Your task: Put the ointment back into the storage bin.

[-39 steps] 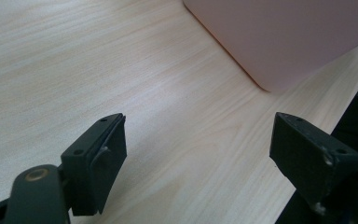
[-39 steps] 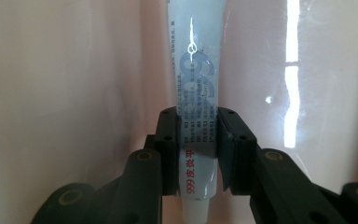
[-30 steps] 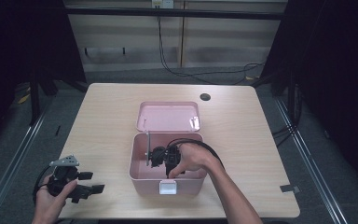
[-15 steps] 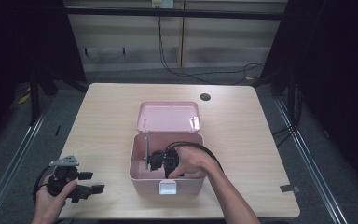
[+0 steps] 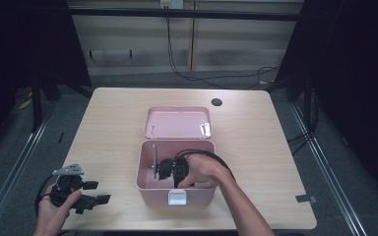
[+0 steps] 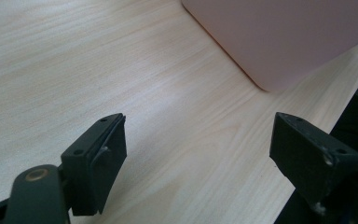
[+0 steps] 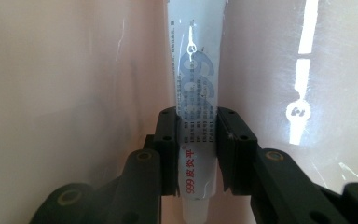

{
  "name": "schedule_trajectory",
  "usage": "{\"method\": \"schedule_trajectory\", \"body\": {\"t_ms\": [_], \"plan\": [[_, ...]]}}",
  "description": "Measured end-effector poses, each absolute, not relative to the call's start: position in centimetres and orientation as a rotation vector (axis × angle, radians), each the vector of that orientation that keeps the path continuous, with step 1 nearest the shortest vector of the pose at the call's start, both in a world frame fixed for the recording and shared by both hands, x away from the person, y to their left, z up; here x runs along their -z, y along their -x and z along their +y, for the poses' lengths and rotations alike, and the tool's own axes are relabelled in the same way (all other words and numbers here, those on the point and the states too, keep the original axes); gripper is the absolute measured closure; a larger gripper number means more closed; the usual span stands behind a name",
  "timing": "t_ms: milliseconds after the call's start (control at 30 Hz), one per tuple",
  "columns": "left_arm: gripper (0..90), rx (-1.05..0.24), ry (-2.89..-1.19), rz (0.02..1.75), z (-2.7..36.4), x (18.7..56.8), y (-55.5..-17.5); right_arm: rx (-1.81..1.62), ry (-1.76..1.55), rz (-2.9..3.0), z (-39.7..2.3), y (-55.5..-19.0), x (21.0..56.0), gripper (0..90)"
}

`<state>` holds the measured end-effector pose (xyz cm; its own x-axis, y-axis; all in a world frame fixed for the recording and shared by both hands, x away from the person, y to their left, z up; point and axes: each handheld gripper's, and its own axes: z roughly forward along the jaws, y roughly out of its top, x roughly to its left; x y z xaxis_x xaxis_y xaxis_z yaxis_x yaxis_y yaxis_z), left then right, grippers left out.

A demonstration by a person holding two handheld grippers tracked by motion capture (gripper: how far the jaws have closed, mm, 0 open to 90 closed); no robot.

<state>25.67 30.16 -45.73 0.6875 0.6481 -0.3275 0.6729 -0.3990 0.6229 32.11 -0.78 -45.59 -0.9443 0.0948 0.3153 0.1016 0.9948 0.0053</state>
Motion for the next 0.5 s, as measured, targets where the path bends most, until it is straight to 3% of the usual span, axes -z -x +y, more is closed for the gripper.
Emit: {"method": "schedule_trajectory", "body": {"t_ms": [500], "plan": [[18.5, 0.048, -2.137, 1.008, 30.2, 45.7, -25.7, 0.025, 0.152, -2.823, -1.1, -32.3, 44.6, 68.9]]}}
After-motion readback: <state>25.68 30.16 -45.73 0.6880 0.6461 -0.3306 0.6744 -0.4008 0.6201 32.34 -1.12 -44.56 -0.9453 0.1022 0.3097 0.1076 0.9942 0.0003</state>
